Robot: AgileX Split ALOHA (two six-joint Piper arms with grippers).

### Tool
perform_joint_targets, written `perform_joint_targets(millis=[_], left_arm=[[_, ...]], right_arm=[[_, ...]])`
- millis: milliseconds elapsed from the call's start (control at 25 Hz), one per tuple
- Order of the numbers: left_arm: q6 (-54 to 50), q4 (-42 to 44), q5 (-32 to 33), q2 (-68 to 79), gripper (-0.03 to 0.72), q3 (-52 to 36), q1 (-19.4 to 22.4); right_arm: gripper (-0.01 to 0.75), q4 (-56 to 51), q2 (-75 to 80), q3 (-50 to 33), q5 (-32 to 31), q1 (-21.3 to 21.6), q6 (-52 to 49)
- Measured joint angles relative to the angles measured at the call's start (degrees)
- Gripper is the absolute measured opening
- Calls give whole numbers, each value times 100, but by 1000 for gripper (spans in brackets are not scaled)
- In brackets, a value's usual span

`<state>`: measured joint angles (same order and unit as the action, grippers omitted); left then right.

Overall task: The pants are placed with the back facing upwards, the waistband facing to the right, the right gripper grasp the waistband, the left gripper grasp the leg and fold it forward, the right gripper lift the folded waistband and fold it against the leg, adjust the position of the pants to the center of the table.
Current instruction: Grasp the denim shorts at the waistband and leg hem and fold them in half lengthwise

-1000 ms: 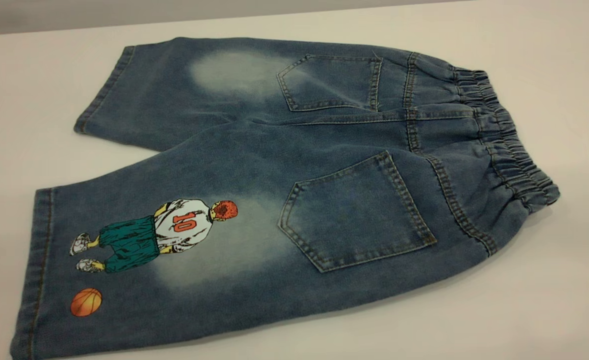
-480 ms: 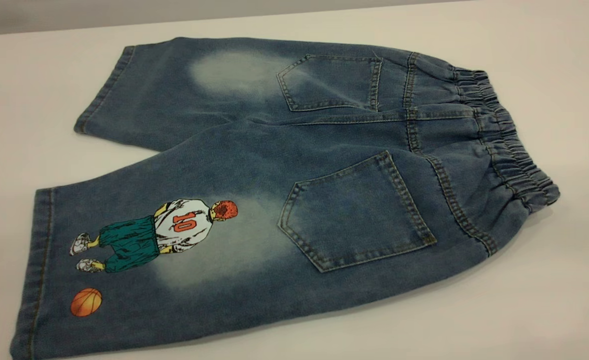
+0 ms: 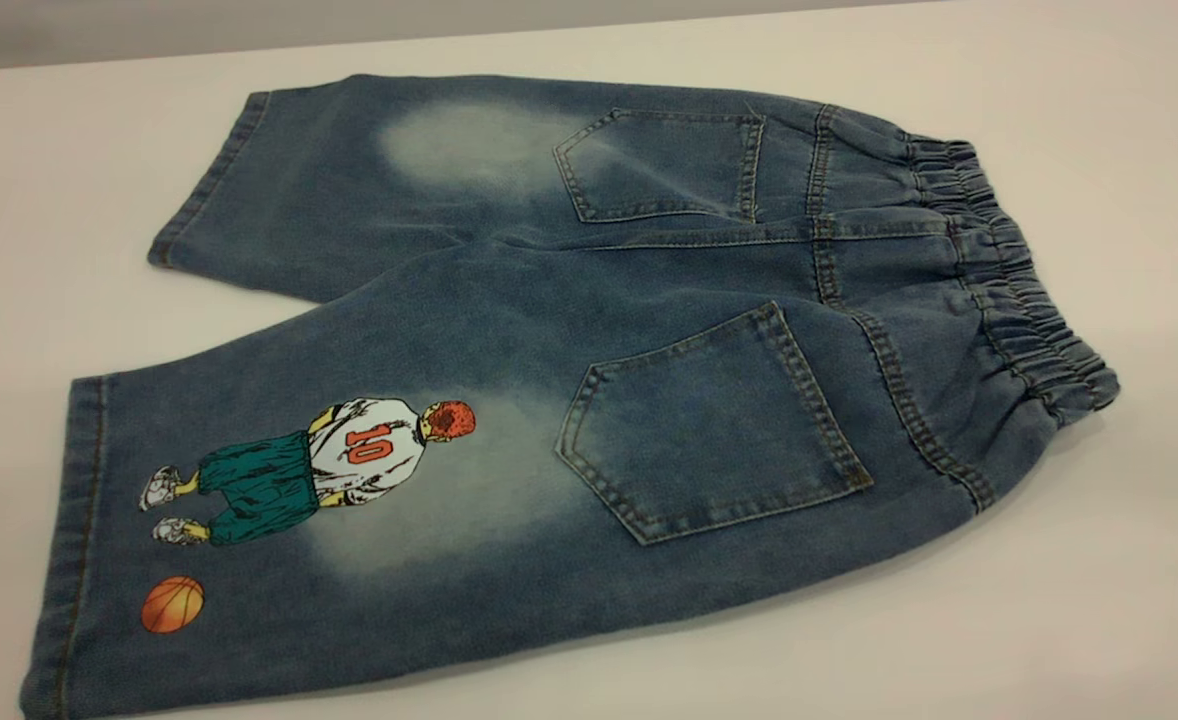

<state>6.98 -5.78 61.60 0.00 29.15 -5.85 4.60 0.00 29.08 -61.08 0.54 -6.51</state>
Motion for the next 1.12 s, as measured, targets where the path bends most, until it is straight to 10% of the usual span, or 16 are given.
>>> perform_joint_targets(millis=[1120], left_arm=[[-474, 78, -2380, 4564, 397, 2140, 0]], right_arm=[[552, -876, 3568, 1650, 1969, 0, -68]])
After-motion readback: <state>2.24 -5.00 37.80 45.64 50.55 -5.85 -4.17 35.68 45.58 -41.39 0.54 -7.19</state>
